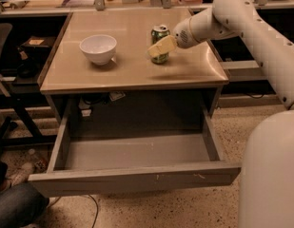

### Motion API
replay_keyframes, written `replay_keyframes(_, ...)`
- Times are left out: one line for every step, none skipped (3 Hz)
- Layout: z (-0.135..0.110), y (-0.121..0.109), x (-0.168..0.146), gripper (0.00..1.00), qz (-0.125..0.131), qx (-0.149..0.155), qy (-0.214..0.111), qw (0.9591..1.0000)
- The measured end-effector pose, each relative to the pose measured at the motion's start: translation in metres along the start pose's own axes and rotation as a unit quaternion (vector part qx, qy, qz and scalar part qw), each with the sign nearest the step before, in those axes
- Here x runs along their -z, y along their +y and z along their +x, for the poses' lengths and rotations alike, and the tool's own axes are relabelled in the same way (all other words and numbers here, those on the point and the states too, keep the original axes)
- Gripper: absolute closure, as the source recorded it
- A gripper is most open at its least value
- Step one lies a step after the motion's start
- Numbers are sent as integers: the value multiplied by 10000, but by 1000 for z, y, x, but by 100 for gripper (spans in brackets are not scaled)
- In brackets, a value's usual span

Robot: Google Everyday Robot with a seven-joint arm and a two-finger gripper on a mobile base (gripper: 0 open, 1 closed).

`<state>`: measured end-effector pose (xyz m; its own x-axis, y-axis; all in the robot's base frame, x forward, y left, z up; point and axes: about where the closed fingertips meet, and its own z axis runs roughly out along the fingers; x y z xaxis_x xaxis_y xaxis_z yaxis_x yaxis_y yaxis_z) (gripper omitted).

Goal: Place green can into top drawer

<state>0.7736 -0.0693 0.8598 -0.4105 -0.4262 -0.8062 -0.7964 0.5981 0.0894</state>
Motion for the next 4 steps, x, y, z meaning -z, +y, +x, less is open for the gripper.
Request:
replay_keyframes(-1,0,0,19,0,2,-5,10000)
replay_keyframes(0,0,0,42,-1,2,-4,10000)
replay_keyframes(0,0,0,65,-1,2,-4,10000)
replay_keyframes(0,0,0,89,-2,2,-4,10000)
